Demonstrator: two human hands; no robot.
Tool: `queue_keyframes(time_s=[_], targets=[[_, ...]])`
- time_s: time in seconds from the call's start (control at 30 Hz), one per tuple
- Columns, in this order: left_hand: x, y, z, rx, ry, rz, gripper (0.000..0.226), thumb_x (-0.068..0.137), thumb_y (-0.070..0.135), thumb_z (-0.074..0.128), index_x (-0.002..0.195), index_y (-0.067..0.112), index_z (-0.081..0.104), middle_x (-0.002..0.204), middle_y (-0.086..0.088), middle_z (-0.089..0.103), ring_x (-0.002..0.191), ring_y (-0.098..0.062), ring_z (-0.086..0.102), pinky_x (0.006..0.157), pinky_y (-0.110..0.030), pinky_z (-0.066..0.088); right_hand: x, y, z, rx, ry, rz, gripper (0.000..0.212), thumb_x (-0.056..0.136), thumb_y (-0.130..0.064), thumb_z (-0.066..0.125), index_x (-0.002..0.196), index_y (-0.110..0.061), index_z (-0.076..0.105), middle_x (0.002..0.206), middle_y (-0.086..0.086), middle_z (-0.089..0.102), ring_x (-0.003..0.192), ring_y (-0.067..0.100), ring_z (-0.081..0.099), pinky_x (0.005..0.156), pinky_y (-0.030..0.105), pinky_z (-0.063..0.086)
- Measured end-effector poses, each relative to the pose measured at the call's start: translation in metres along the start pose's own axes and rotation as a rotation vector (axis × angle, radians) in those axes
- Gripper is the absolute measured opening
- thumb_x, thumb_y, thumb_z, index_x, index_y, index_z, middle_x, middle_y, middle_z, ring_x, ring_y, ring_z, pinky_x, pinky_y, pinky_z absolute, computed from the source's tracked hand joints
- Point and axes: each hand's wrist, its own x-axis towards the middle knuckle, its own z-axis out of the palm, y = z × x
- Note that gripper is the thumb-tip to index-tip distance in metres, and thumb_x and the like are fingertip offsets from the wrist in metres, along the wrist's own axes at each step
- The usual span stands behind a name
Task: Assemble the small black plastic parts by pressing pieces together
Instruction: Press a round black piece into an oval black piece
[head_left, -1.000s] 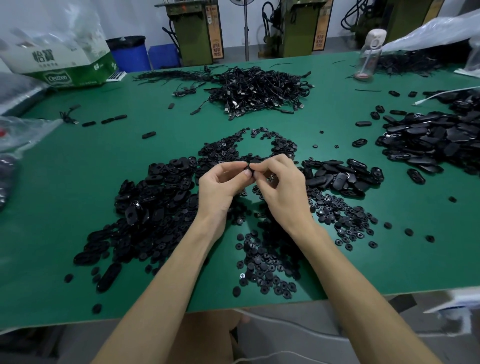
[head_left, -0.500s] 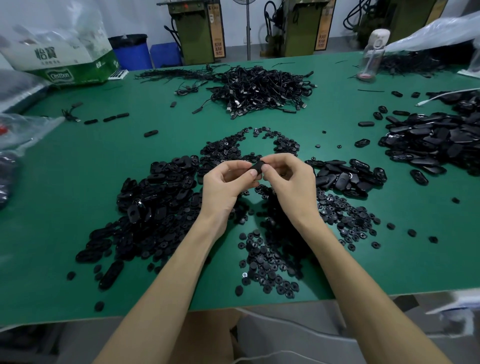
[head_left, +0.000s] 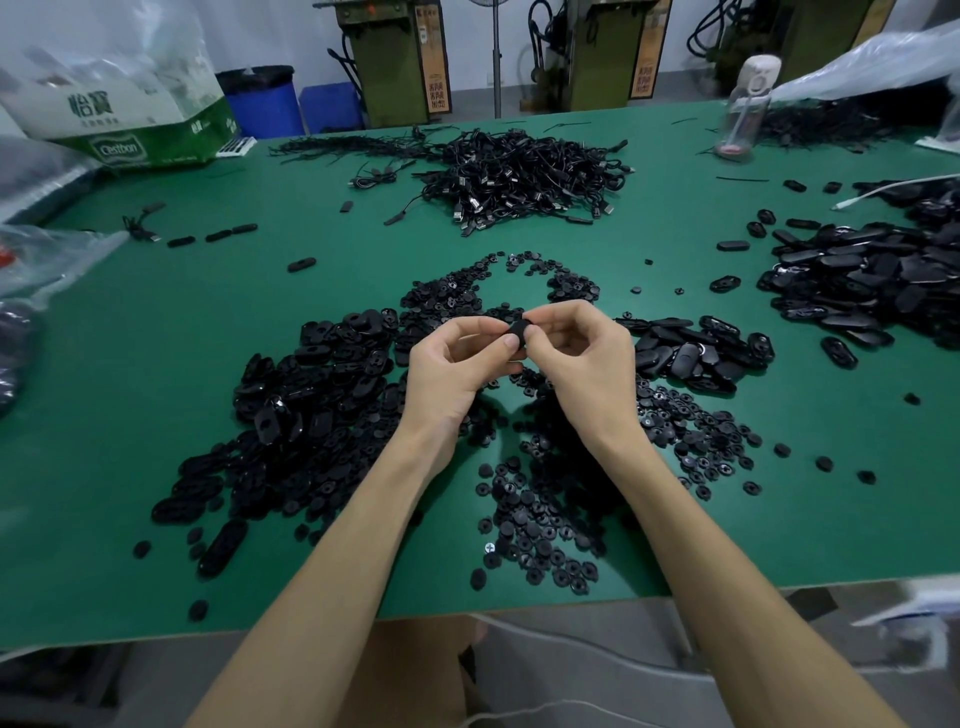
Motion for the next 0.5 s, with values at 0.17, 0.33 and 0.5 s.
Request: queue_keyframes(time_s=[0.17, 0.33, 0.5], targets=[[0.0008, -0.0011, -0.0010, 0.011, -0.019, -0.004, 0.015, 0.090, 0.004, 0.076, 0.105, 0.005, 0.072, 0.097, -0.011, 0.079, 0.093, -0.027, 0.077, 0.089, -0.037, 0.061, -0.0024, -0.0022, 0.0008, -0.034, -0.019, -0.020, 0.009, 0.089, -0.007, 0.072, 0.095, -0.013, 0.073, 0.080, -0.002, 0.073, 0.073, 0.008, 0.066, 0.070, 0.023, 0.056], [0.0020, -0.0040, 0.0009, 0.091, 0.011, -0.020, 0.017, 0.084, 0.005, 0.073, 0.099, 0.011, 0.075, 0.096, -0.011, 0.079, 0.092, -0.024, 0.077, 0.083, -0.031, 0.060, -0.0054, -0.0029, 0.0025, -0.131, -0.073, -0.078, 0.010, 0.087, -0.003, 0.072, 0.092, -0.012, 0.073, 0.080, -0.002, 0.069, 0.070, 0.005, 0.060, 0.067, 0.018, 0.050], [0.0041, -0.0056, 0.0005, 0.091, 0.032, -0.059, 0.024, 0.079, 0.004, 0.071, 0.103, 0.005, 0.074, 0.097, -0.012, 0.079, 0.093, -0.024, 0.077, 0.081, -0.028, 0.059, -0.0062, -0.0026, 0.0034, -0.159, -0.089, -0.097, 0.011, 0.087, -0.002, 0.073, 0.090, -0.012, 0.073, 0.081, -0.002, 0.069, 0.072, 0.008, 0.062, 0.068, 0.023, 0.053]])
